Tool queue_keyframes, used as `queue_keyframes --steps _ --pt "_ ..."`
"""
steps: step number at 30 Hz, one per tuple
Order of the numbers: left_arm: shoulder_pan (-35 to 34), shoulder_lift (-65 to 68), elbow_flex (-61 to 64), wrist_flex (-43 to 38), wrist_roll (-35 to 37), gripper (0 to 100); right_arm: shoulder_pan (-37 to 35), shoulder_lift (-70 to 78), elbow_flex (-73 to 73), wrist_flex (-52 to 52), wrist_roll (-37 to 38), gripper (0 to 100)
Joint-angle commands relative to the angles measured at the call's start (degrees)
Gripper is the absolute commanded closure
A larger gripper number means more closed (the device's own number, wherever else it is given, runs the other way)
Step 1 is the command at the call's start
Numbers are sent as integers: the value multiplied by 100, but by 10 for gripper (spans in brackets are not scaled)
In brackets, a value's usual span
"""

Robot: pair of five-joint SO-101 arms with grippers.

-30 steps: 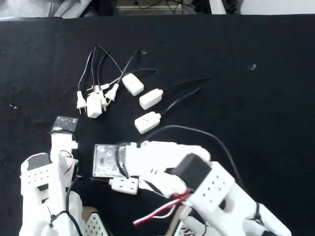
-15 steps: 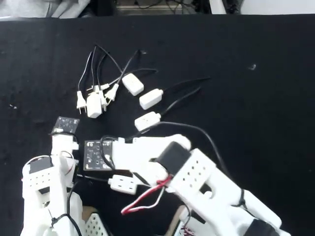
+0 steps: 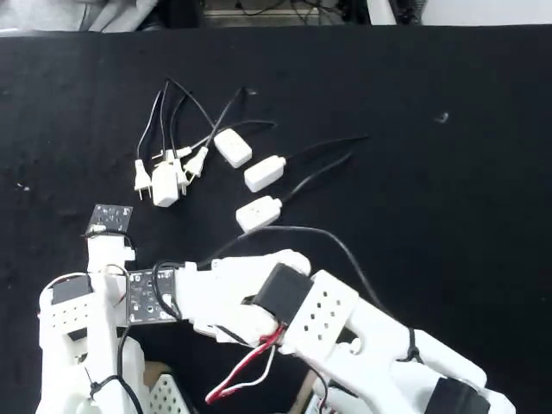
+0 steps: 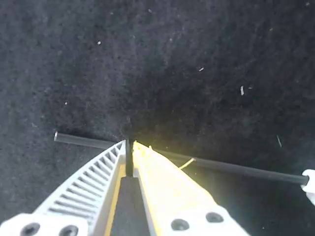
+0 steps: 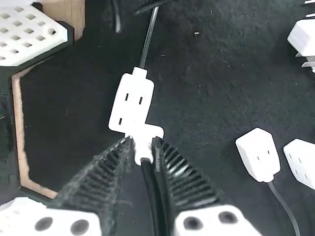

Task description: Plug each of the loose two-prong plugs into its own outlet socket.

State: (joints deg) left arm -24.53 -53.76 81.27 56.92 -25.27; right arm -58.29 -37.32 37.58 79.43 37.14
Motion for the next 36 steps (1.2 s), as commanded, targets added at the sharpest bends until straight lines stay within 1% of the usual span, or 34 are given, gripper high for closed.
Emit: queue_keyframes --steps 1,4,11,17,36 --pt "57 70 92 -176 35 968 -70 4 -145 97 -70 988" --pt "66 70 92 -176 35 968 -88 13 -75 62 -167 988" --pt "57 70 92 -176 35 969 -97 4 708 -615 -510 988" --pt "57 70 92 -176 35 970 -97 -4 769 -633 -791 988" --pt "48 70 92 -176 35 970 -97 4 1068 -835 -985 988"
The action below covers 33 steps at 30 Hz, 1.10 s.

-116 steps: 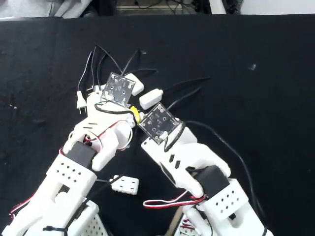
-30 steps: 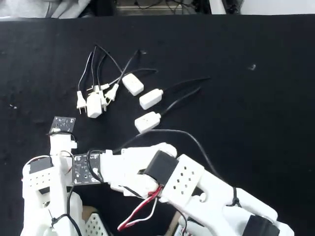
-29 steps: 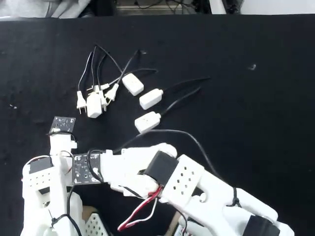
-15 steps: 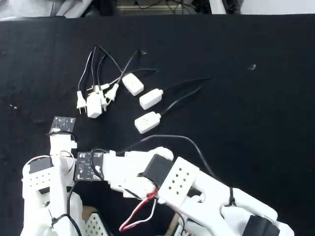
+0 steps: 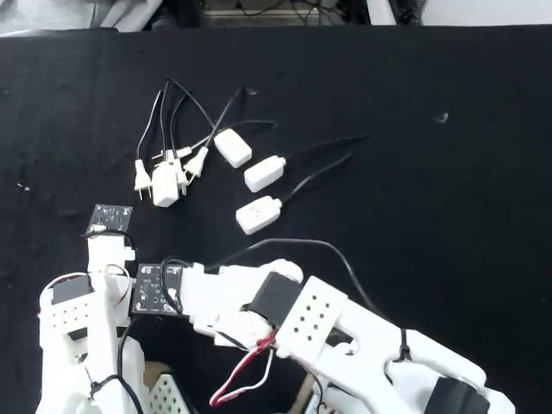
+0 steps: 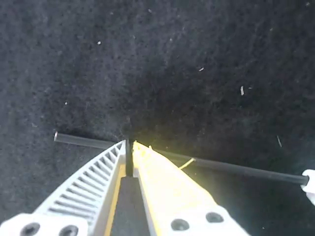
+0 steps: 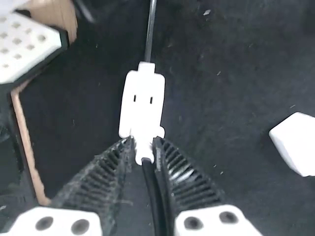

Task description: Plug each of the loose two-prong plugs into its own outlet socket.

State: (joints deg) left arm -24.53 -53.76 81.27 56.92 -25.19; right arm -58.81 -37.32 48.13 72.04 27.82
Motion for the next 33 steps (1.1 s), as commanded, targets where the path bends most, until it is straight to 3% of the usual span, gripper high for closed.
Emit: queue_keyframes --steps 1,21,28,33 --pt "48 70 92 -176 26 970 -53 4 22 -97 -53 988" --pt "31 70 92 -176 26 970 -475 4 22 -53 -211 988" --pt "31 70 92 -176 26 970 114 4 22 -79 158 988" --pt "31 70 92 -176 26 970 141 4 22 -62 141 988"
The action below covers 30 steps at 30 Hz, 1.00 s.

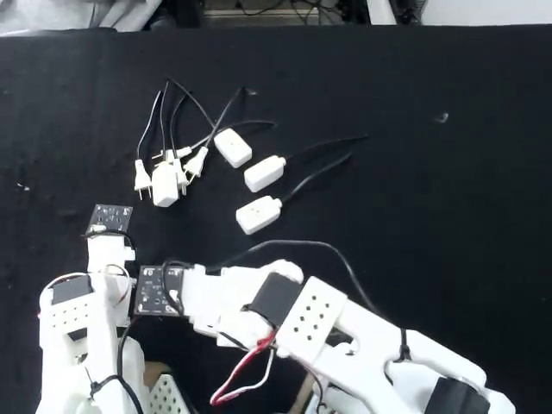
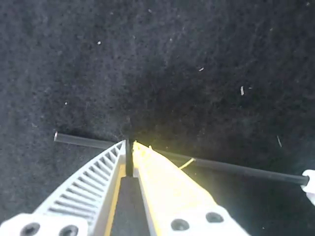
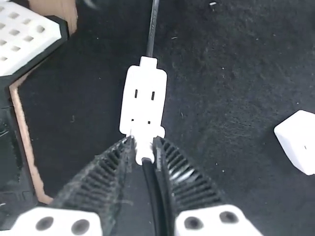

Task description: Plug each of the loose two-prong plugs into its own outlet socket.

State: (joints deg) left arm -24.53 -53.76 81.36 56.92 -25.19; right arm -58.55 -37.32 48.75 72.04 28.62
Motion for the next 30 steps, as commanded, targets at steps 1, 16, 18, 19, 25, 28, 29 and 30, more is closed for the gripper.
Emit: queue_keyframes --steps 1,16,18,19,25,28,29,30 --pt "31 70 84 -176 26 970 114 4 -40 -62 53 988" --pt "31 70 84 -176 26 970 -316 13 -31 -62 -176 988" --pt "31 70 84 -176 26 970 -316 13 -31 -62 -167 988" --pt "31 70 84 -176 26 970 -316 13 -31 -62 -105 988" --pt "31 70 84 -176 26 970 -114 13 -31 -70 26 988" --pt "31 70 84 -176 26 970 -105 13 -4 -53 26 988" --pt "31 70 84 -176 26 970 -105 13 31 -70 26 988" --pt "31 70 84 -176 26 970 -114 13 75 -79 35 988"
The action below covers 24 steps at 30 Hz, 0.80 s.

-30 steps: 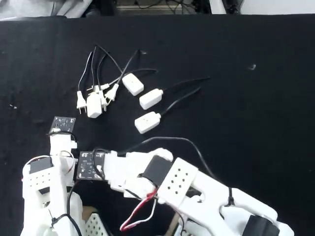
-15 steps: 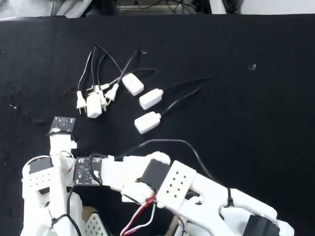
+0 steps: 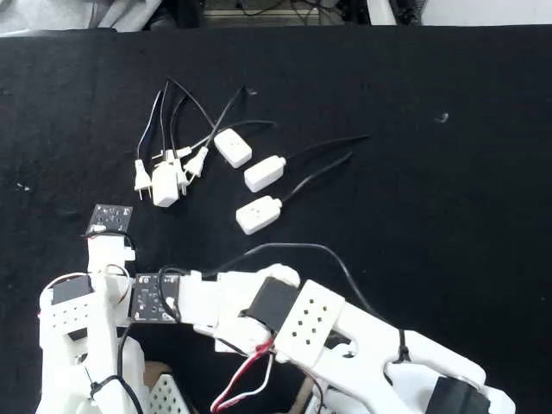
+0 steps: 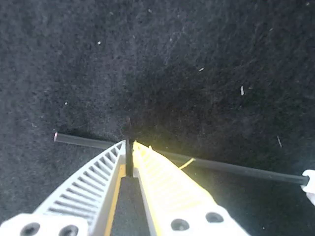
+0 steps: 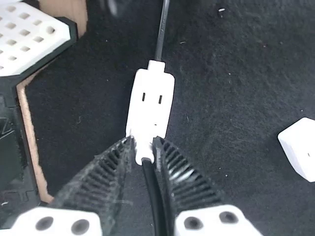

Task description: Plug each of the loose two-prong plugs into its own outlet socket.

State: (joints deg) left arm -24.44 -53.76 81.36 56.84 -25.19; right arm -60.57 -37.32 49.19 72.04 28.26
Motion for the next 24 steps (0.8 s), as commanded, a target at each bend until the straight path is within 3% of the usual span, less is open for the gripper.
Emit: queue_keyframes --steps 1,24 --pt "22 70 84 -167 26 970 97 13 57 -79 79 988" --pt "22 70 84 -167 26 970 88 268 224 -316 299 988"
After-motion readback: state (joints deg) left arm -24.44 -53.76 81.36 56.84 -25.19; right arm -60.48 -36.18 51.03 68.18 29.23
